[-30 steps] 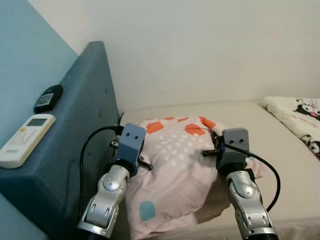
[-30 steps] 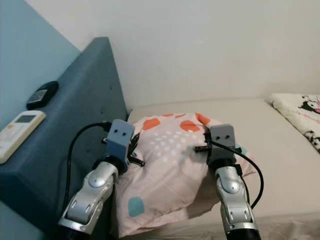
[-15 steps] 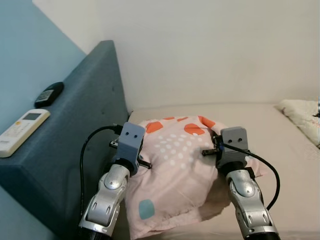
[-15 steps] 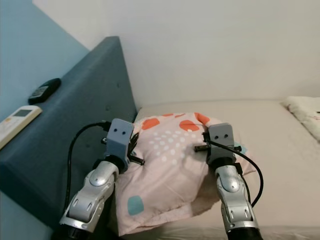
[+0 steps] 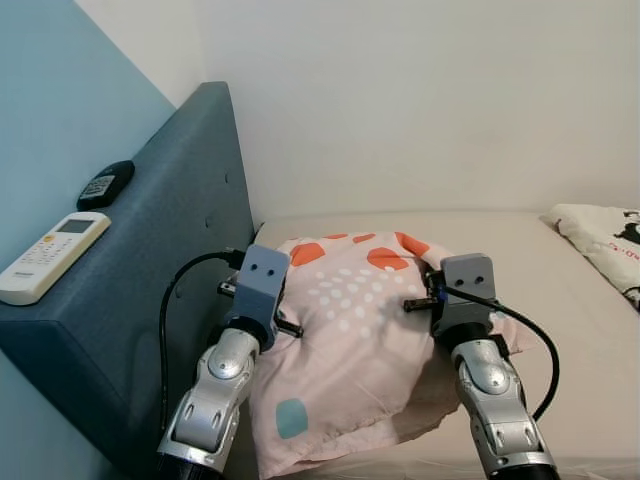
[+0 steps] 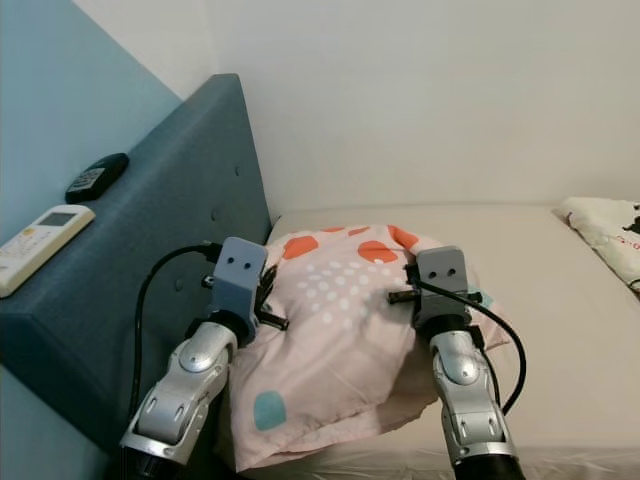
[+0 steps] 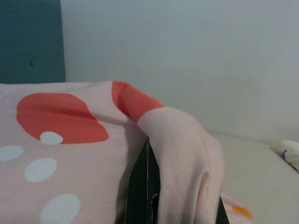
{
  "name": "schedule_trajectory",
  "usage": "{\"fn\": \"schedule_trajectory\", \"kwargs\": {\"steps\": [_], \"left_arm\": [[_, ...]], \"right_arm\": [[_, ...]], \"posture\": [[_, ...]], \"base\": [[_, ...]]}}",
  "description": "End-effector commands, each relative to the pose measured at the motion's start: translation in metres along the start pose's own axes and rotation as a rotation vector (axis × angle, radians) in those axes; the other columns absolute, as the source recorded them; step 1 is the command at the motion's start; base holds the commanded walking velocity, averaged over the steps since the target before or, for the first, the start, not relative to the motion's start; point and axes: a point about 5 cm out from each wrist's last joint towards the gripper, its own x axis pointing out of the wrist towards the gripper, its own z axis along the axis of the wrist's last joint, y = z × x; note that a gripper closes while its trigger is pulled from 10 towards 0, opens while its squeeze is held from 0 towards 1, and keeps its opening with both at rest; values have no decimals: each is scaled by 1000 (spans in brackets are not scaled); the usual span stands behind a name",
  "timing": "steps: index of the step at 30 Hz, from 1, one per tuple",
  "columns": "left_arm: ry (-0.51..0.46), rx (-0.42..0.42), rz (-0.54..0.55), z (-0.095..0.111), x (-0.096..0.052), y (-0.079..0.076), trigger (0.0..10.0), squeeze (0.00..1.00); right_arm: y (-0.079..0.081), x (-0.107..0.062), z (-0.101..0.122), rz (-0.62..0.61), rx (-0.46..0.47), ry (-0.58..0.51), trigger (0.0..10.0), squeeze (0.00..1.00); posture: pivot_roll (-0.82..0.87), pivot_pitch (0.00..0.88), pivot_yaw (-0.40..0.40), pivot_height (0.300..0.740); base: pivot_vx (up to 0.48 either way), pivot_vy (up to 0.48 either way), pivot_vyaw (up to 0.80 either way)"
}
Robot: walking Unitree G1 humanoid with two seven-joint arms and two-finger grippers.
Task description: Clean up the room
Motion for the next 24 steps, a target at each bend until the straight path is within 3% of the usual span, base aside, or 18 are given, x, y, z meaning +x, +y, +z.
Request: {"fn": "schedule_trajectory", "kwargs": {"steps": [1,15,24], "left_arm": [[-25,5,19,3,2,8,10000,0],[-10,-35,58,0,9,14,10000,0],[-13,-25,44,-1,8,10,10000,0]], "right_arm": [[-9,4,5,-37,5,-31,10000,0],[-10,13,4,-14,16,8,10000,0],[-10,13,4,-11,38,5,10000,0]], "posture": [[-17,102,29,740],[-30,102,31,740],[-28,108,33,705]], "base": [[0,0,0],[0,0,0],[0,0,0]]}}
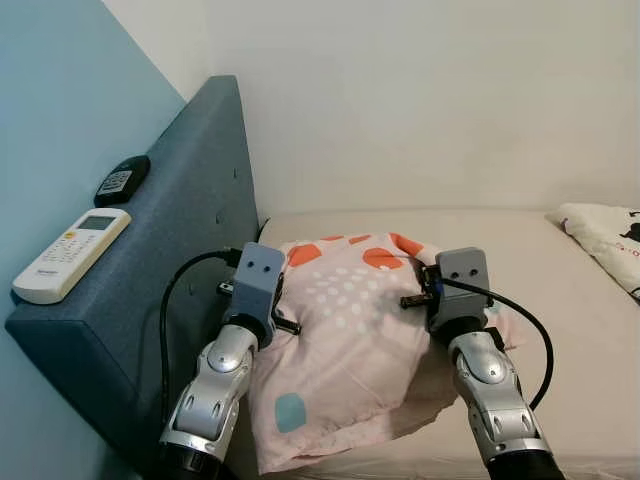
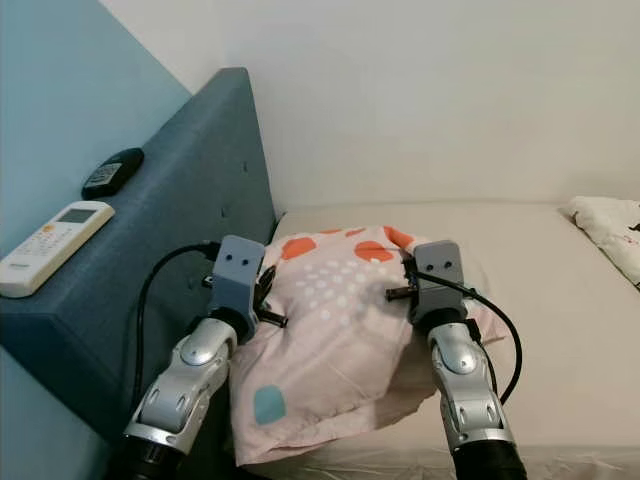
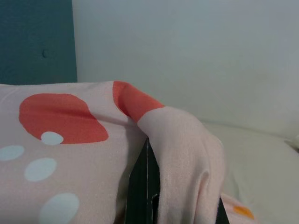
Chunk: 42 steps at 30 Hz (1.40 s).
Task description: Clean up the room
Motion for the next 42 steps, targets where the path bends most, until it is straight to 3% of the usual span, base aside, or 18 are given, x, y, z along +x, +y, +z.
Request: {"fn": "schedule_trajectory", "kwargs": {"steps": [1,17,31,42], "left_arm": [[-39,13,31,5,0,5,10000,0],[-37,16,12,3,-9,0,10000,0],[-48,11,-47,7,-12,-12,10000,0],[-49,16,-60,8,-15,-13,10000,0]], "right_arm": [[-10,2,8,-41,13,-34,10000,0],[-6,0,7,-29,13,-44,10000,0],[-6,-6,3,-51,7,-39,10000,0],[-4,-9,1,-60,20,-35,10000,0]], "posture": [[-27,109,33,700],[-16,100,32,645],[-7,97,42,645],[13,110,51,645]], "base": [[0,0,0],[0,0,0],[0,0,0],[0,0,0]]}}
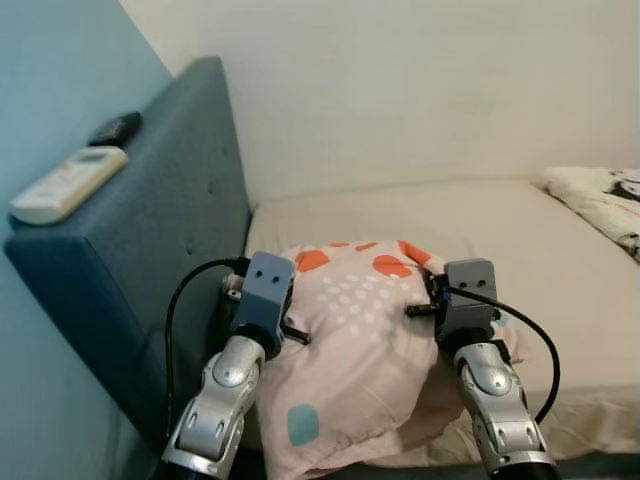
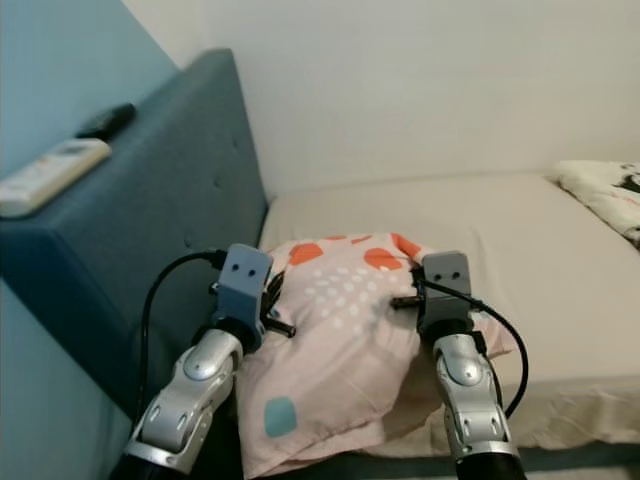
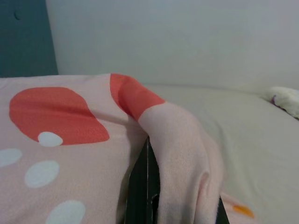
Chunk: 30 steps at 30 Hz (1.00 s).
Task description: Clean up the room
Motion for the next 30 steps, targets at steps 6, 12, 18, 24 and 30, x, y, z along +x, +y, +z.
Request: {"fn": "schedule_trajectory", "kwargs": {"steps": [6,12,18,24,30], "left_arm": [[-39,58,7,9,-2,5,10000,0],[-32,62,13,9,-3,5,10000,0],[-36,40,20,11,0,6,10000,0],[-64,40,23,18,6,8,10000,0],[-93,48,43,26,17,13,10000,0]], "right_arm": [[2,2,13,-17,16,-73,10000,0],[1,2,12,-18,18,-71,10000,0],[-3,7,17,-20,8,-90,10000,0],[-9,16,25,-16,-24,-120,10000,0],[-14,31,38,-5,-59,-160,10000,0]], "posture": [[23,116,52,645],[25,120,53,645],[24,126,54,635],[22,139,54,615],[20,153,58,590]], "base": [[0,0,0],[0,0,0],[0,0,0],[0,0,0],[0,0,0]]}}
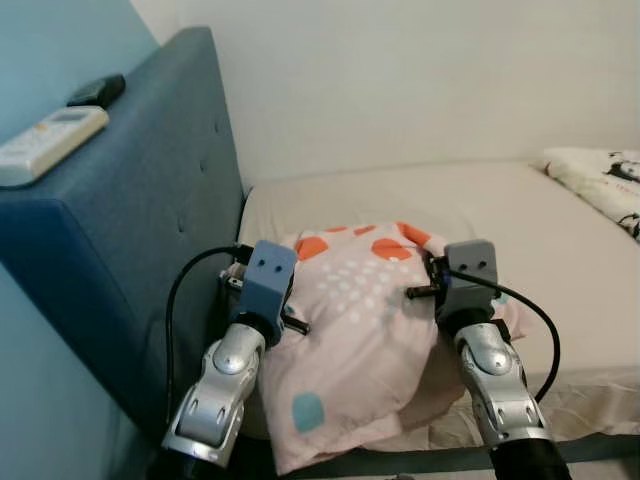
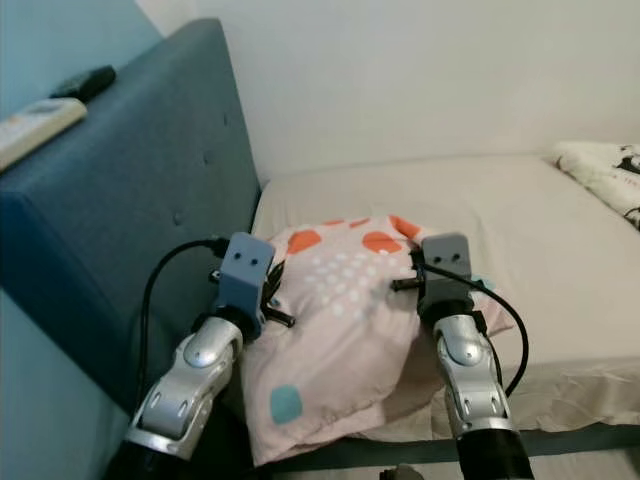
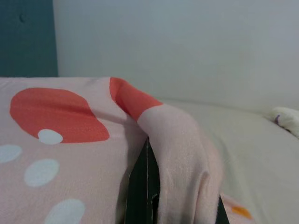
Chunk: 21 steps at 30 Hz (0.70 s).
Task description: Clean up the room
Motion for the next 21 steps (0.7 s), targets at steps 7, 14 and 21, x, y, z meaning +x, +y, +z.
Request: {"fn": "schedule_trajectory", "kwargs": {"steps": [7,14,21], "left_arm": [[-26,18,1,4,9,5,10000,0],[-13,74,2,3,19,11,10000,0],[0,142,27,4,40,31,10000,0]], "right_arm": [[-15,20,21,-41,-45,-93,10000,0],[-17,34,34,-35,-57,-131,10000,0],[-12,44,31,-18,-71,-111,10000,0]], "posture": [[21,157,61,580],[19,166,59,580],[17,189,55,580]], "base": [[0,0,0],[0,0,0],[0,0,0]]}}
